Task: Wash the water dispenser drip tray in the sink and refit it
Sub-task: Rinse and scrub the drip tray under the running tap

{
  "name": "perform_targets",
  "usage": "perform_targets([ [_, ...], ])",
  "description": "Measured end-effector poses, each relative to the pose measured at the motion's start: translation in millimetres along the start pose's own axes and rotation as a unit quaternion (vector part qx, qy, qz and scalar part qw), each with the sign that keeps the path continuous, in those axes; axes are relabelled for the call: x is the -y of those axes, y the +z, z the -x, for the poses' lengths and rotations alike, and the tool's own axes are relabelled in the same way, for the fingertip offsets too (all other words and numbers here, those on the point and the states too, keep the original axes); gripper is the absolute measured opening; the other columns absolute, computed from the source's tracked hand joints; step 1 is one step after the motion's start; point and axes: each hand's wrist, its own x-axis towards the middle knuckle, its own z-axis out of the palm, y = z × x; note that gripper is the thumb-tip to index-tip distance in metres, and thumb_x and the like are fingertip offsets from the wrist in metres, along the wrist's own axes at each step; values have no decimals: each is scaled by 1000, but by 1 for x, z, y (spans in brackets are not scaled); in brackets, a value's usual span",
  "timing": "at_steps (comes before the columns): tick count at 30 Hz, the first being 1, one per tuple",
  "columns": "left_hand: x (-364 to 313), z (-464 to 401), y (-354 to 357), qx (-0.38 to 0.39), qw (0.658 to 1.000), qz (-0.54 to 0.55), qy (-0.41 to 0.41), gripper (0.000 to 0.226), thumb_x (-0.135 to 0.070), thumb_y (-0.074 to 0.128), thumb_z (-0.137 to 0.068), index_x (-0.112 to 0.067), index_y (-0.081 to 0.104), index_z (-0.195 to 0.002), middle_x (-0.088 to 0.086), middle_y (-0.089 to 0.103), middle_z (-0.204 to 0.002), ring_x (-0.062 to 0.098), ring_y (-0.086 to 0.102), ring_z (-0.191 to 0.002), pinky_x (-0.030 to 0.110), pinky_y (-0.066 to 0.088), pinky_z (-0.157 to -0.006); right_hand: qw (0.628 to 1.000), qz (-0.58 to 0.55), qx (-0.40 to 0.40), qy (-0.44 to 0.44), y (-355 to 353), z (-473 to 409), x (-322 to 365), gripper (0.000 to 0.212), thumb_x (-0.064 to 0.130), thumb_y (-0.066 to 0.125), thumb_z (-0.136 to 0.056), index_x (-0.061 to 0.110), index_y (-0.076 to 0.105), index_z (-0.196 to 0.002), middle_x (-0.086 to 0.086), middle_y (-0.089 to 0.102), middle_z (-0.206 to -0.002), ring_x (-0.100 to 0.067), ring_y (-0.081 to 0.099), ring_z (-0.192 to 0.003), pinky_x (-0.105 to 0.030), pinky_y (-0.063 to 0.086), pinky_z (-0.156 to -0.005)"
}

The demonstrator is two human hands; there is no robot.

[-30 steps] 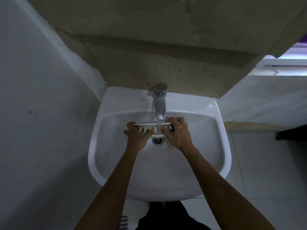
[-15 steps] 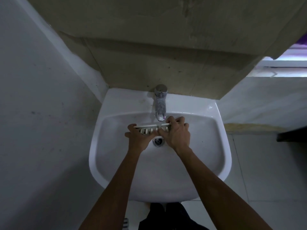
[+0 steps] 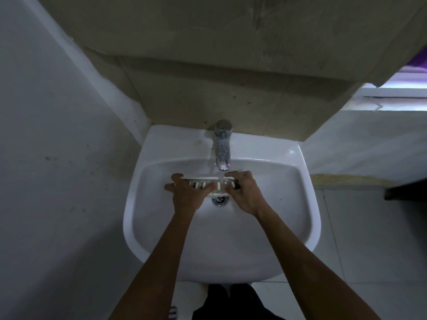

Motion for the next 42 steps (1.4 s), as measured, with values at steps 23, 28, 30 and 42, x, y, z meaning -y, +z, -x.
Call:
perform_targets([
  [23,-4,3,-4,-27,1000,-2,-15,102,-54,87,-55,-9,30,-128,16,30,-129,38,55,-104,42,49,-89,999,40,-10,-30,-2,-16,11,18,11,55,-96,11,66,-110,-14,57,-106,-19,52,-85,-11,36,-70],
  [28,2,1,-4,-27,999,4,-29,99,-54,86,-57,-8,31,-125,18,29,-130,39,54,-104,41,49,-91,996,-16,85,-27,-14,-19,11,21,12,59,-93,33,62,-93,-6,51,-106,-14,50,-93,-17,39,-81],
  [30,3,0,-4,-27,999,7,-23,99,-53,87,-56,-8,31,-125,17,30,-129,38,54,-104,41,50,-91,993,-47,103,-24,-22,-17,16,19,8,61,-93,27,63,-97,-4,53,-106,-5,52,-88,-8,39,-77],
  [42,-3,-1,-9,-36,999,4,20,107,-53,86,-58,-8,26,-135,14,27,-131,36,53,-105,43,50,-91,996,-84,42,2,-19,-14,13,31,-2,48,-96,15,63,-117,0,56,-112,-5,54,-87,-3,39,-73],
])
